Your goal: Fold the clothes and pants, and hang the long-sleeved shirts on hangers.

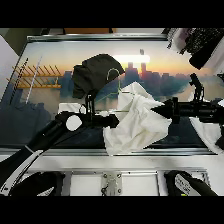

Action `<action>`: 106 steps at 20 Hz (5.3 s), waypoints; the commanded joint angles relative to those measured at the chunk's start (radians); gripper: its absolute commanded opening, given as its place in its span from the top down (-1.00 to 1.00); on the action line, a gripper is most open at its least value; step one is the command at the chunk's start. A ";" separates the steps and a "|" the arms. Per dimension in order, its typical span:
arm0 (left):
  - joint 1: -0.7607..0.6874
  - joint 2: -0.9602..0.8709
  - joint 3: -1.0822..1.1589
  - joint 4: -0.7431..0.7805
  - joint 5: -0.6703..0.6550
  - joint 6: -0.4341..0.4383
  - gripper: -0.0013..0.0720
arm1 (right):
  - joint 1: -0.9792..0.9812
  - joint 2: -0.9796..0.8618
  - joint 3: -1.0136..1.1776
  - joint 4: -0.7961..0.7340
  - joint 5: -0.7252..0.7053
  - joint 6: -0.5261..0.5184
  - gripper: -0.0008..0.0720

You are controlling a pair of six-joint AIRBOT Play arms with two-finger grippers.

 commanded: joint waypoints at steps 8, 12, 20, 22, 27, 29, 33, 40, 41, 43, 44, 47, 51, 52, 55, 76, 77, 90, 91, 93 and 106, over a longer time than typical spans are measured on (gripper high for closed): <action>-0.006 -0.080 0.019 -0.012 0.027 -0.026 -0.53 | 0.002 0.001 0.000 0.000 0.001 0.000 0.93; -0.006 -0.080 0.019 -0.010 0.062 -0.032 -0.52 | 0.002 0.001 0.000 0.000 0.001 0.000 0.93; 0.013 -0.063 0.019 0.002 0.040 -0.029 0.93 | 0.001 0.004 0.000 0.020 0.008 0.083 0.92; 0.054 -0.026 0.019 0.051 -0.018 -0.026 0.93 | 0.000 0.037 0.001 0.068 0.007 0.091 0.93; 0.174 0.086 0.018 0.159 -0.185 -0.018 0.93 | 0.000 0.173 0.000 0.076 -0.003 0.187 0.94; 0.208 0.121 0.019 0.157 -0.195 -0.005 0.93 | 0.000 0.226 0.000 0.077 -0.017 0.233 0.94; 0.227 0.156 0.019 0.153 -0.200 -0.003 0.93 | 0.002 0.315 0.000 0.079 -0.057 0.297 0.94; 0.132 0.098 0.020 0.147 -0.129 -0.003 0.93 | 0.004 0.365 0.000 0.185 -0.088 0.352 0.94; 0.133 0.088 0.020 0.146 -0.122 -0.003 0.93 | 0.004 0.364 0.000 0.199 -0.090 0.357 0.94; 0.146 0.080 0.019 0.148 -0.122 -0.003 0.93 | 0.004 0.367 0.000 0.200 -0.097 0.374 0.94; 0.157 0.082 0.019 0.148 -0.122 -0.002 0.93 | 0.004 0.370 0.000 0.201 -0.097 0.388 0.94; 0.201 0.082 0.019 0.148 -0.123 0.007 0.93 | 0.004 0.381 0.000 0.201 -0.097 0.414 0.94; 0.208 0.082 0.020 0.146 -0.123 0.024 0.93 | 0.004 0.391 0.000 0.188 -0.058 0.468 0.94; 0.208 0.082 0.020 0.147 -0.123 0.024 0.93 | 0.004 0.391 0.000 0.181 -0.048 0.473 0.94; 0.216 0.082 0.019 0.149 -0.132 0.032 0.93 | 0.004 0.400 0.000 0.143 -0.040 0.502 0.94; 0.443 0.082 0.020 0.026 -0.227 0.191 0.93 | 0.004 0.414 0.000 0.080 -0.016 0.528 0.94; 0.458 0.082 0.020 0.026 -0.230 0.192 0.93 | 0.004 0.414 0.000 0.077 -0.017 0.528 0.94; 0.506 0.074 0.138 0.187 -0.343 0.243 0.93 | 0.003 0.414 0.000 0.013 -0.010 0.545 0.94; 0.512 0.070 0.138 0.184 -0.344 0.243 0.93 | 0.003 0.414 0.000 0.013 -0.009 0.545 0.94; 0.531 0.069 0.138 0.184 -0.338 0.243 0.93 | 0.003 0.414 0.000 0.013 -0.005 0.546 0.94; 0.570 0.161 0.140 0.144 -0.333 0.274 0.93 | 0.004 0.414 0.000 -0.041 0.017 0.546 0.94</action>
